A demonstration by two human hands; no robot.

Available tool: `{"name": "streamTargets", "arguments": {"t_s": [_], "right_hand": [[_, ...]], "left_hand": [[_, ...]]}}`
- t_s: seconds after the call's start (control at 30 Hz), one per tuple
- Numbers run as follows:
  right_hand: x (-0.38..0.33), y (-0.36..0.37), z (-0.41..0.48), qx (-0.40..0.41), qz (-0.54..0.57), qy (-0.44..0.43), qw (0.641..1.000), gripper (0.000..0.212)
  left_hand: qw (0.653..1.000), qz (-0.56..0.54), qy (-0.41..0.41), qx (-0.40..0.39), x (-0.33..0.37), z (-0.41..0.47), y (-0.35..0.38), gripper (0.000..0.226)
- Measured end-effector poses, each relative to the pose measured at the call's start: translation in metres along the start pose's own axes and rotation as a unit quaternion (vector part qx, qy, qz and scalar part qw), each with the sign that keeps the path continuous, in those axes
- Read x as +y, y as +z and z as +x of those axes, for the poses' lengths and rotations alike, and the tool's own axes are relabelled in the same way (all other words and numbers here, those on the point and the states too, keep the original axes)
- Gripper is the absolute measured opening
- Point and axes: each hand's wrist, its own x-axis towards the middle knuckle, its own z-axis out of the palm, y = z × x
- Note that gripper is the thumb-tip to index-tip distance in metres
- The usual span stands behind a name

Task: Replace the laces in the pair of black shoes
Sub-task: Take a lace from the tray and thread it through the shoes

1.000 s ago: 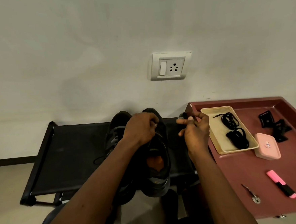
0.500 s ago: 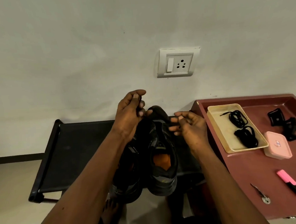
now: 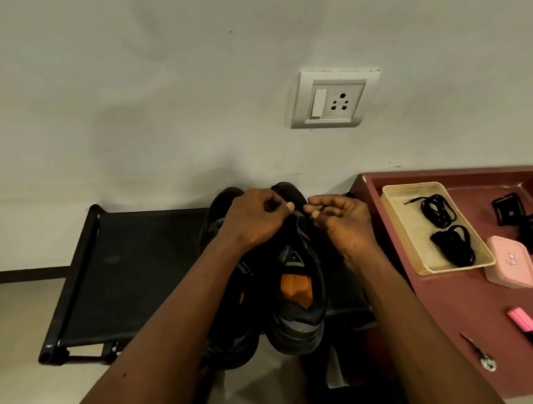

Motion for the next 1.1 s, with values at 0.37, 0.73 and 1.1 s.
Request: {"name": "streamTargets", "arguments": {"t_s": [0.37, 0.73, 1.1], "right_hand": [[0.009, 0.004, 0.008, 0.062, -0.173, -0.080, 0.980, 0.025], [0.014, -0.003, 0.013, 0.032, -0.191, -0.062, 0.979, 0.021], [0.015, -0.004, 0.012, 0.032, -0.218, -0.080, 0.972, 0.021]], "left_hand": [[0.994, 0.106, 0.023, -0.023, 0.010, 0.002, 0.011, 0.015], [0.995, 0.095, -0.003, -0.035, 0.009, 0.004, 0.017, 0.011], [0.998, 0.020, -0.029, -0.048, 0.003, 0.009, 0.019, 0.011]]}}
